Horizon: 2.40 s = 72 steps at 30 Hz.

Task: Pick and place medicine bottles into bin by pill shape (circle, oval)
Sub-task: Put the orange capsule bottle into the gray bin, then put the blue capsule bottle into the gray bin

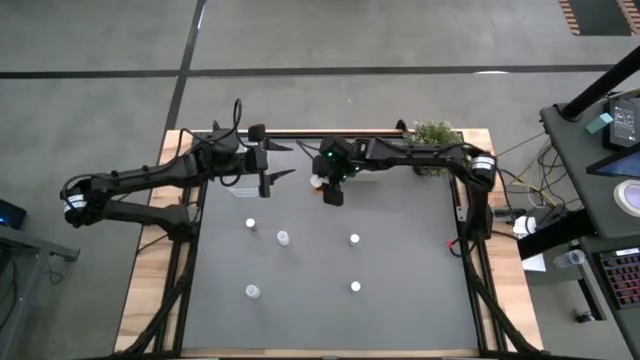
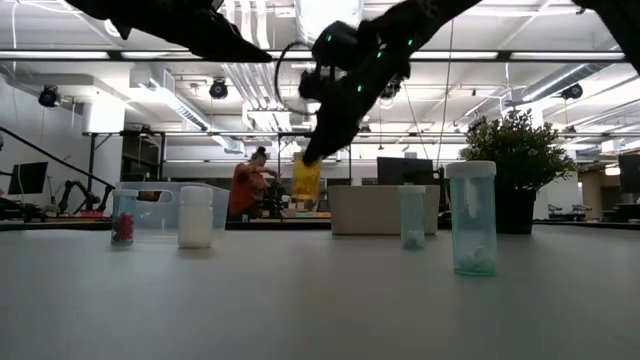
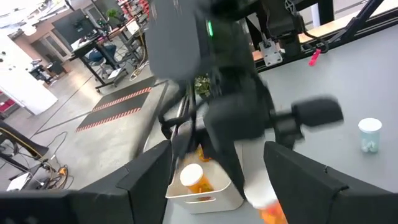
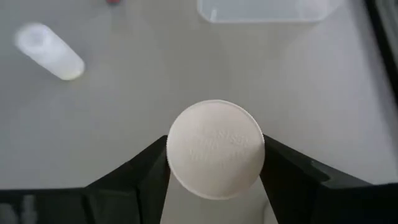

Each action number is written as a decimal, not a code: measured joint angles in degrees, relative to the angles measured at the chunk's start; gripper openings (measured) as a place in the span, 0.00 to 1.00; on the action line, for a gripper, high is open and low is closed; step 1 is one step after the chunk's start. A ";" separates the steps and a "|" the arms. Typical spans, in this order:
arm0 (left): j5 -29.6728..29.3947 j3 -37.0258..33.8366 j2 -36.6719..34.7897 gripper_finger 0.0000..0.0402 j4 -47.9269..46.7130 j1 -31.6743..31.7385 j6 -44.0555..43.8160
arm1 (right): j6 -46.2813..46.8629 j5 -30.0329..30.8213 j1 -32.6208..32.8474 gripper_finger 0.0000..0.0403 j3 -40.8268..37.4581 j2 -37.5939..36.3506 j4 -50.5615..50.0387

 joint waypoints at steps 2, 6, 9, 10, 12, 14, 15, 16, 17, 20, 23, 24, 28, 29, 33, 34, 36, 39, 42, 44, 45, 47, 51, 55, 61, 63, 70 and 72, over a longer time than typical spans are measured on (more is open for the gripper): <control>0.00 0.00 0.00 0.60 0.01 0.00 0.00 | 0.32 0.03 -0.12 0.53 -0.02 -2.40 -1.18; 0.00 -0.01 0.00 0.60 0.01 0.00 0.00 | 2.23 0.39 -1.29 0.53 -1.51 -7.43 -2.93; -0.01 -0.01 0.00 0.60 0.01 0.00 0.00 | 4.66 0.51 -3.19 0.53 -4.54 -11.35 -3.05; 0.00 -0.01 0.00 0.60 0.01 -0.02 0.00 | 5.77 0.66 -4.09 0.53 -5.83 -12.78 -2.88; 0.00 -0.01 0.00 0.60 0.01 0.00 0.00 | 8.30 2.35 -5.77 0.53 -8.44 -15.34 -2.79; -0.01 -0.01 0.00 0.60 0.09 0.00 0.00 | 10.02 6.21 -7.54 0.53 -11.44 -17.58 -2.21; 0.00 -0.01 0.00 0.60 0.32 0.00 0.00 | 10.62 8.20 -8.30 0.53 -12.90 -18.32 -2.20; 0.00 -0.01 0.02 0.60 0.57 0.00 0.00 | 10.97 9.68 -9.05 0.53 -14.23 -18.86 -1.88; 0.00 -0.01 0.00 0.60 0.63 -0.02 0.00 | 11.17 10.48 -9.81 0.53 -15.41 -19.17 -1.20; -0.01 -0.01 0.02 0.60 1.50 0.00 0.00 | 11.10 10.69 -11.36 0.53 -17.54 -18.99 0.19; 0.00 -0.01 0.02 0.60 1.79 0.00 0.31 | 10.39 10.83 -12.66 0.53 -18.79 -17.66 2.28; 0.00 -0.01 0.02 0.60 1.73 0.00 0.51 | 10.17 10.93 -13.04 0.53 -19.11 -17.13 2.79; 0.00 -0.01 0.02 0.60 1.61 0.00 0.76 | 8.67 11.05 -13.99 0.53 -19.58 -15.18 3.76; -0.01 -0.01 0.02 0.60 1.49 0.00 0.84 | 8.42 10.98 -14.20 0.53 -19.61 -14.61 3.89; 0.00 -0.01 0.02 0.60 1.54 0.00 0.96 | 7.18 10.99 -14.62 0.53 -19.70 -11.85 4.69; -0.01 -0.01 0.02 0.60 1.52 0.00 0.98 | 6.98 11.09 -14.62 0.53 -19.62 -11.14 4.92; 0.00 -0.01 0.02 0.60 1.54 -0.01 0.98 | 6.52 11.06 -14.60 0.53 -19.11 -9.83 5.35; -0.01 -0.01 0.02 0.60 1.54 0.00 0.98 | 6.18 10.92 -14.58 0.53 -18.46 -8.32 5.14; -0.05 -0.01 0.02 0.60 1.54 -0.02 1.01 | 6.00 10.93 -14.58 0.53 -17.99 -7.71 5.23; -0.09 -0.01 0.02 0.60 1.53 0.00 1.01 | 5.68 10.98 -14.60 0.53 -17.99 -7.66 5.11; -0.09 -0.01 0.02 0.60 1.54 0.00 1.03 | 5.67 10.98 -14.60 0.53 -17.99 -7.66 5.13; -0.11 -0.01 0.02 0.60 1.54 0.00 1.04 | 6.00 10.95 -14.60 0.55 -18.00 -7.68 5.14; -0.15 -0.01 0.02 0.60 1.55 0.00 1.22 | 6.55 10.95 -14.79 0.61 -18.01 -7.84 4.95; -0.16 -0.01 0.02 0.60 1.55 0.00 1.33 | 7.19 11.02 -14.82 0.66 -18.03 -7.84 4.79; -0.18 -0.01 0.02 0.60 1.54 0.00 1.31 | 7.20 11.00 -14.80 0.68 -17.70 -8.90 4.05; -0.18 -0.01 0.02 0.60 1.56 0.00 1.28 | 7.19 11.02 -14.80 0.67 -17.21 -9.91 3.33; -0.18 -0.01 0.02 0.60 1.52 0.00 -1.24 | 7.10 10.95 -12.29 0.62 -17.99 -16.94 2.80; -0.19 -0.01 0.02 0.60 1.51 0.00 -2.72 | 6.35 10.96 -10.95 0.60 -18.86 -19.08 3.34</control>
